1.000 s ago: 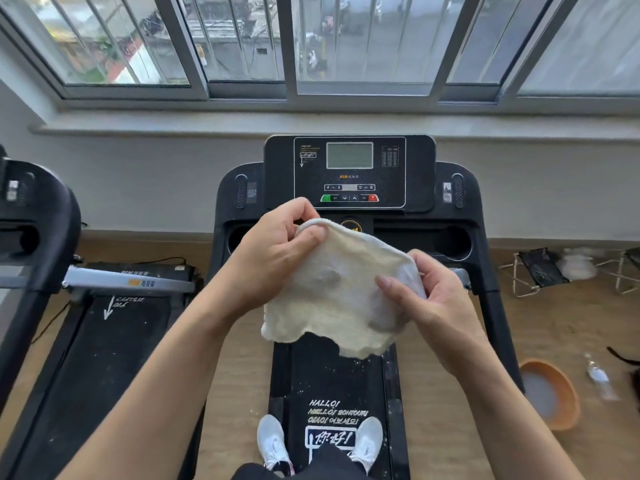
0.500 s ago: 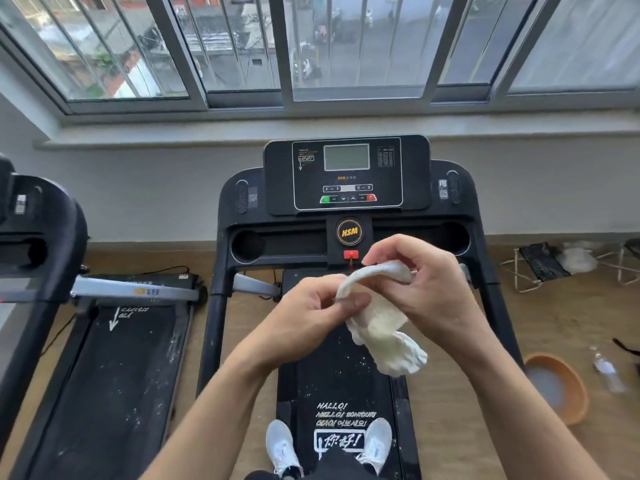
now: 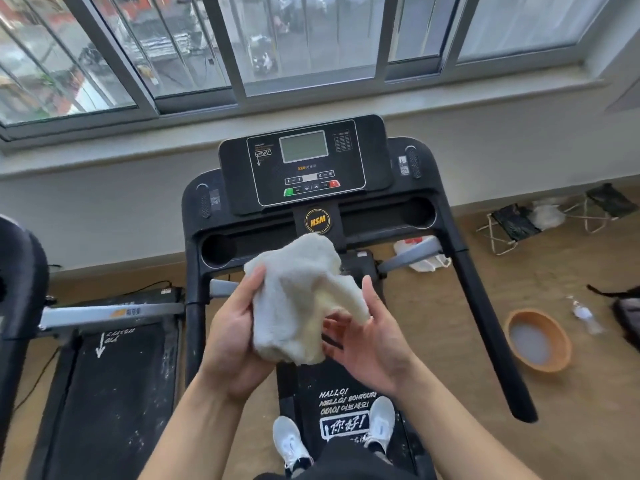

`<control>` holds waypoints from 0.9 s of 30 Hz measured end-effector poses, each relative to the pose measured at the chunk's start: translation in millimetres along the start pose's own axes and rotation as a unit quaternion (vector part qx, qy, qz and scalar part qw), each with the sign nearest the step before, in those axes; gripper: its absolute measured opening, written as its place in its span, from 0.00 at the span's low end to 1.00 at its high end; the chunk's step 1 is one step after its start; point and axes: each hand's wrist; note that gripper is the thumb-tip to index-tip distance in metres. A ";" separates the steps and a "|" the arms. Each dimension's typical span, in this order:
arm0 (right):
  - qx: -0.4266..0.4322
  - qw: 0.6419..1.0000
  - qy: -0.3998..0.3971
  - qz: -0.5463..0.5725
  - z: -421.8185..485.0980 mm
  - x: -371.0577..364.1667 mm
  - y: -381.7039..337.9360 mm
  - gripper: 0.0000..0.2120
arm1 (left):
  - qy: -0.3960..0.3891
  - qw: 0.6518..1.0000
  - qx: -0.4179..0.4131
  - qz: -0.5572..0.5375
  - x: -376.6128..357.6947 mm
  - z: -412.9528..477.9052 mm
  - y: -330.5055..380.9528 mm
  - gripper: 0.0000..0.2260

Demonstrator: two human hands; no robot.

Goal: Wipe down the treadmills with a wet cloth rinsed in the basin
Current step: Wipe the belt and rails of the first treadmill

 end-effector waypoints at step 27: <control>0.133 0.945 0.186 -0.233 -17.5 13.2 -32.5 0.13 | 0.221 0.920 0.040 0.321 95.1 -17.4 5.0 0.28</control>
Point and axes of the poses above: each hand's wrist, its own z-axis towards the middle knuckle, its own x-axis out of the back of the hand, y = z × x, and after that the axes turned 10 degrees about -y, right-handed
